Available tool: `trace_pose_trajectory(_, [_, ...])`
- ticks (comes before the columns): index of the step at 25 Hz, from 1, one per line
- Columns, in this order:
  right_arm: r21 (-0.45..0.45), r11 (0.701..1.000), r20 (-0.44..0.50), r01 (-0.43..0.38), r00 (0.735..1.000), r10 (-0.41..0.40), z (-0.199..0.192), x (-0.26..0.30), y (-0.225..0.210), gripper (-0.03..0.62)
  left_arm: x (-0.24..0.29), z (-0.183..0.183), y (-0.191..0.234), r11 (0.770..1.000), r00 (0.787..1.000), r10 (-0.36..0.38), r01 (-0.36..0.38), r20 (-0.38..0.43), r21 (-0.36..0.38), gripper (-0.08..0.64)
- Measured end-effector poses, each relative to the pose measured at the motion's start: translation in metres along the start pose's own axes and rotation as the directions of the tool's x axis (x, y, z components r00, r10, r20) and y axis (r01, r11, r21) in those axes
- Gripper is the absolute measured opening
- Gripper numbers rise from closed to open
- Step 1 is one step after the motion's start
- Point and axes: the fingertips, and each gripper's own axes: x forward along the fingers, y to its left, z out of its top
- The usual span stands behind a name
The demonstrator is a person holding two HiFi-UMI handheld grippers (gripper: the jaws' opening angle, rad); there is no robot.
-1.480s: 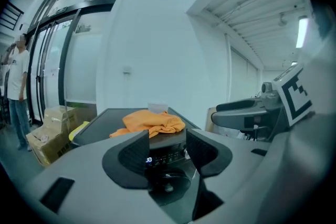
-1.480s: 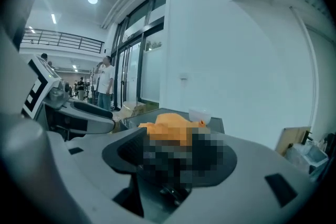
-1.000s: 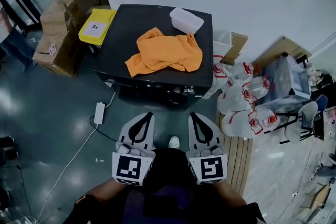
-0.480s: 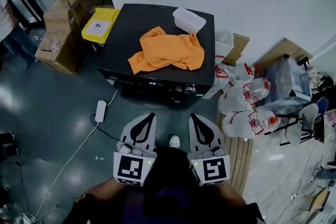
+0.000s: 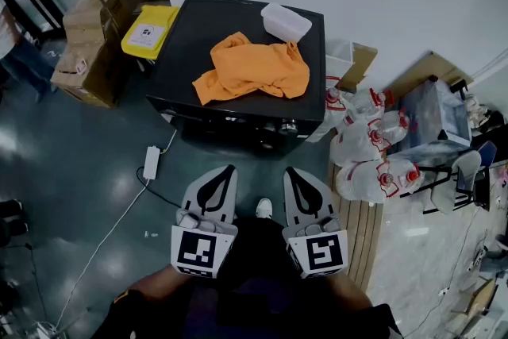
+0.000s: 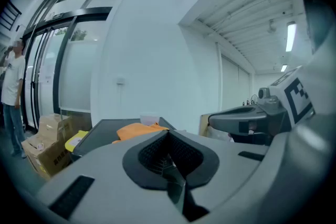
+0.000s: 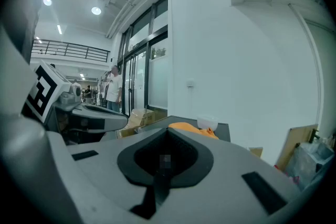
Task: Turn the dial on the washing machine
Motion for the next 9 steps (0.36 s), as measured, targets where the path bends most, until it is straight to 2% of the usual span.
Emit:
trace_pose_trajectory(3, [0.000, 1.000, 0.001, -0.001, 1.000, 0.001, 0.0001, -0.0016, 0.0011, 0.014, -0.0030, -0.0043, -0.0015, 1.000, 1.000, 0.000, -0.001, -0.027, -0.015, 0.012])
trace_pose_trajectory(9, [-0.010, 1.000, 0.005, 0.001, 1.000, 0.000, 0.0000, -0.0045, 0.0018, 0.014, -0.0045, -0.0038, -0.0032, 1.000, 1.000, -0.003, 0.003, -0.012, -0.004, 0.012])
